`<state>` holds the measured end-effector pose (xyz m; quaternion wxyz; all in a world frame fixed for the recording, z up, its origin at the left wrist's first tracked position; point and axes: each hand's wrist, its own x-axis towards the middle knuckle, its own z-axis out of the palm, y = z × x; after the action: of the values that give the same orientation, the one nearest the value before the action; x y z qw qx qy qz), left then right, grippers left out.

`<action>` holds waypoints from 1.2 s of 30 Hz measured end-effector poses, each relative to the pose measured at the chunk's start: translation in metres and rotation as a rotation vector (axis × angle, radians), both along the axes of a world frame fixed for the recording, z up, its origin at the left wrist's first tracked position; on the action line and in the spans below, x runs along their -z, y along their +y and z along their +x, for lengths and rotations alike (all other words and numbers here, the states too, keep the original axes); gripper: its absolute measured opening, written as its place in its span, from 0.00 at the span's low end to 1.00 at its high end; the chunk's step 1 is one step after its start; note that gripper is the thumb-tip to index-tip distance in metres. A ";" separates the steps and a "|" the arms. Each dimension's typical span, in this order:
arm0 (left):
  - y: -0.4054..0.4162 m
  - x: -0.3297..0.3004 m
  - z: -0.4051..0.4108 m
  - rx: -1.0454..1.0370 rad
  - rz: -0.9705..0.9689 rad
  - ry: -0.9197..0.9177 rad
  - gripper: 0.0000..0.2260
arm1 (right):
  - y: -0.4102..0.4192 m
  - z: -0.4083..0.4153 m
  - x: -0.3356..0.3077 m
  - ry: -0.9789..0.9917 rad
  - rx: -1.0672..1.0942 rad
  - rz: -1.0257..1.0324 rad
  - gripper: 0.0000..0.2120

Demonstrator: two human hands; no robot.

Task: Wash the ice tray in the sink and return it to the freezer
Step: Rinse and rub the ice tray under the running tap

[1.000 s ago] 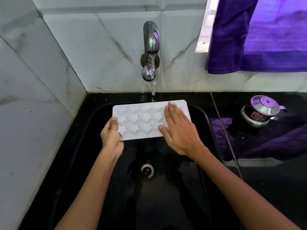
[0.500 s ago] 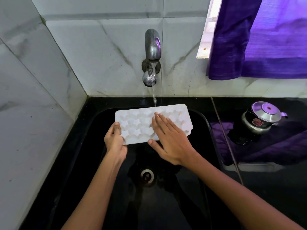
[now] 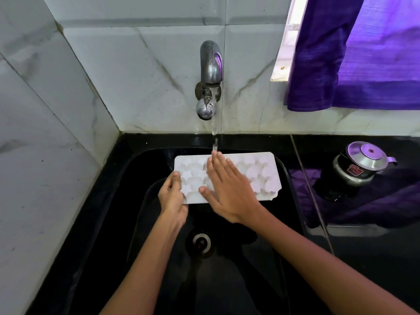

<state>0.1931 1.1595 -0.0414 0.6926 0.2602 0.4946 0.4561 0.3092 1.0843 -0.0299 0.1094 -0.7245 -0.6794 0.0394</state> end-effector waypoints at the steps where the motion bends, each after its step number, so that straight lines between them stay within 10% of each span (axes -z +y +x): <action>1: 0.002 0.000 0.000 -0.004 0.001 -0.005 0.11 | -0.002 -0.003 0.003 -0.013 -0.027 0.007 0.34; 21: 0.009 0.003 0.027 0.038 -0.023 -0.102 0.08 | 0.005 -0.003 0.003 -0.165 -0.051 0.101 0.28; 30: 0.004 0.002 0.037 0.077 -0.073 -0.093 0.11 | 0.026 0.027 -0.009 -0.065 0.196 0.066 0.39; 36: 0.003 0.000 0.046 0.203 -0.091 -0.304 0.18 | 0.037 -0.003 -0.006 -0.218 0.040 0.105 0.28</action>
<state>0.2391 1.1625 -0.0419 0.8129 0.2053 0.3755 0.3950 0.3059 1.1213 -0.0234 0.0735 -0.7310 -0.6739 -0.0777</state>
